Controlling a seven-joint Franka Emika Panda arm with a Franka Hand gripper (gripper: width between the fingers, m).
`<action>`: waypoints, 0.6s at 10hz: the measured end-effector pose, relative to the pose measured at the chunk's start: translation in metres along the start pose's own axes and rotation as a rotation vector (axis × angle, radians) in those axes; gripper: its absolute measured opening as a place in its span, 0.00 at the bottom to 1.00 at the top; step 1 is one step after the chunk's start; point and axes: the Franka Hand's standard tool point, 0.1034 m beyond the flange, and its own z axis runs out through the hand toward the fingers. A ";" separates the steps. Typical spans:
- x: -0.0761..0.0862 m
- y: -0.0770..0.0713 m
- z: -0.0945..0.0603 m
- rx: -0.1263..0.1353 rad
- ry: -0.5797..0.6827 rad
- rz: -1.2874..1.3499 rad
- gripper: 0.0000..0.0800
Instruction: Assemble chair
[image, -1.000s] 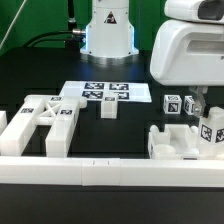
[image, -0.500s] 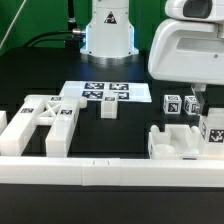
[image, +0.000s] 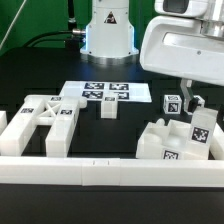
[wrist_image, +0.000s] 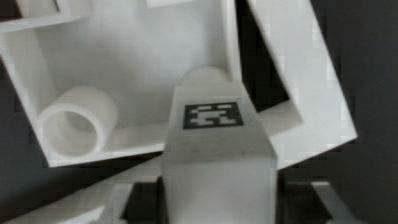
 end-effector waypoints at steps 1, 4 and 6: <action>0.001 0.001 0.000 0.000 0.001 0.005 0.45; 0.003 -0.001 -0.015 0.018 0.011 -0.082 0.64; 0.000 0.028 -0.039 0.040 0.003 -0.199 0.80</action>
Offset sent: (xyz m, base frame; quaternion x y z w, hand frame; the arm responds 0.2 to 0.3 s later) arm -0.0172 0.0002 0.0461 0.0025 0.0070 -0.1115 0.9937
